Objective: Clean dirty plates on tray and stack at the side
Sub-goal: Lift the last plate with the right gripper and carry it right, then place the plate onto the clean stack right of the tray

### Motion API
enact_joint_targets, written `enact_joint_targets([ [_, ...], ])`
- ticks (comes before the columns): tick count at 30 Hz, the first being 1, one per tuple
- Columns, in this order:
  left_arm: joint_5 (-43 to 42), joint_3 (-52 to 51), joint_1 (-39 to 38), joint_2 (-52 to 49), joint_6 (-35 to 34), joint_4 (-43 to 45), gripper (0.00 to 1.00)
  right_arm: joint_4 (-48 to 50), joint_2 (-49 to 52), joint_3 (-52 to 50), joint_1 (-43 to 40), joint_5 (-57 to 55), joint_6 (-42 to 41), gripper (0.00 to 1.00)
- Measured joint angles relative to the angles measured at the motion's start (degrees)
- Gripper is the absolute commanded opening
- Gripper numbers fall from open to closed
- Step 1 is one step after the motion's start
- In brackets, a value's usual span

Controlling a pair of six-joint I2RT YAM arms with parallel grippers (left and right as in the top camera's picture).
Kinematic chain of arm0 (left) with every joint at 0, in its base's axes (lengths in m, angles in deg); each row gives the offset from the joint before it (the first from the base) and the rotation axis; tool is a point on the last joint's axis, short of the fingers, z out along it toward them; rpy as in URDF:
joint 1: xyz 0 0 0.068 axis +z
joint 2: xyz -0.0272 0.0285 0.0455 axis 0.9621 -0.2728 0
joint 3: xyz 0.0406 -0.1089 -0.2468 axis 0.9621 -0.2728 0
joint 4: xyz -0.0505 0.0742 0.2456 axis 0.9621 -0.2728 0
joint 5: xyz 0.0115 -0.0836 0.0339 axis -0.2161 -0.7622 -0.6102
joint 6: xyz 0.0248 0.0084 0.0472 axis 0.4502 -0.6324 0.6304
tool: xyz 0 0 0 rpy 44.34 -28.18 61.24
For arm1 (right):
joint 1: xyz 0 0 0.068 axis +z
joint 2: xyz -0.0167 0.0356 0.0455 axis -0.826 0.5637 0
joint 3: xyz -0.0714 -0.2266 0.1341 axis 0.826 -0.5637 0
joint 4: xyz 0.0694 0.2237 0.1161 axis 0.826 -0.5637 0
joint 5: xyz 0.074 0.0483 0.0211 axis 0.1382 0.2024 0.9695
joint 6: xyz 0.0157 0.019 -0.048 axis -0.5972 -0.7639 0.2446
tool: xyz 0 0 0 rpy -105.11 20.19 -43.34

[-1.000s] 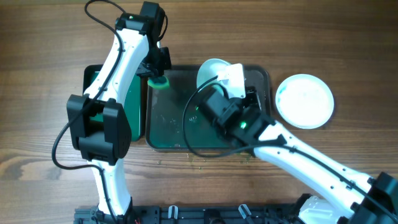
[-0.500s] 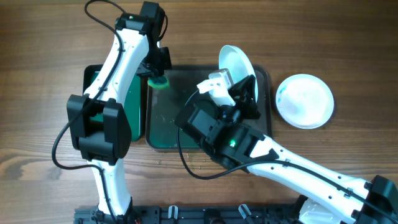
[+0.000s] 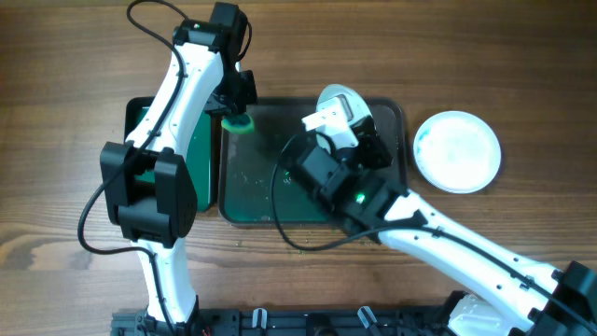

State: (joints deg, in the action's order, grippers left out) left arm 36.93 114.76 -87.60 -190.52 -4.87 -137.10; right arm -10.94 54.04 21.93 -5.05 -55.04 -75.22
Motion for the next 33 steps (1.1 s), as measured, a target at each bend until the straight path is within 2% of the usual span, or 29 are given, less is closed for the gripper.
enact_joint_targets([
  [7, -0.02, 0.00, 0.00, 0.00, -0.02, 0.04, 0.04, -0.24, -0.04, -0.04, -21.07, 43.95, -5.88, 0.04],
  [9, -0.02, 0.00, 0.00, 0.00, -0.02, 0.04, 0.04, -0.35, -0.04, -0.09, -31.54, 57.22, -6.49, 0.04],
  [13, -0.02, 0.00, 0.00, 0.00, -0.02, 0.04, 0.04, -4.13, -0.07, -0.09, -51.19, 71.76, -7.17, 0.04],
  [17, -0.02, 0.00, 0.00, 0.00, -0.02, 0.04, 0.04, -9.29, -0.07, -0.11, -66.82, 71.32, -7.91, 0.04],
  [19, -0.02, 0.00, 0.00, 0.00, -0.02, 0.04, 0.04, -9.11, -0.07, -0.68, -70.86, 68.32, -8.50, 0.04],
  [21, -0.02, 0.00, 0.00, 0.00, -0.02, 0.04, 0.04, -7.45, -0.17, -3.02, -73.70, 65.31, -9.07, 0.04],
  [26, -0.02, 0.00, 0.00, 0.00, -0.02, 0.04, 0.04, -1.31, -0.22, -11.04, -74.36, 59.78, -11.67, 0.05],
  [27, -0.02, 0.00, 0.00, 0.00, -0.02, 0.02, 0.04, -0.35, -0.22, -11.93, -74.36, 59.41, -12.07, 0.11],
  [30, -0.02, 0.00, 0.00, 0.00, -0.02, 0.04, 0.04, 4.33, -0.22, -15.19, -74.36, 58.58, -13.25, 0.45],
  [32, -0.02, 0.00, 0.00, 0.00, -0.02, 0.04, 0.04, 7.41, -0.20, -15.76, -74.16, 59.98, -12.96, 0.54],
  [33, -0.02, 0.00, 0.00, 0.00, -0.02, -0.17, 0.04, 8.44, -0.20, -15.76, -73.83, 60.92, -12.85, 0.55],
])
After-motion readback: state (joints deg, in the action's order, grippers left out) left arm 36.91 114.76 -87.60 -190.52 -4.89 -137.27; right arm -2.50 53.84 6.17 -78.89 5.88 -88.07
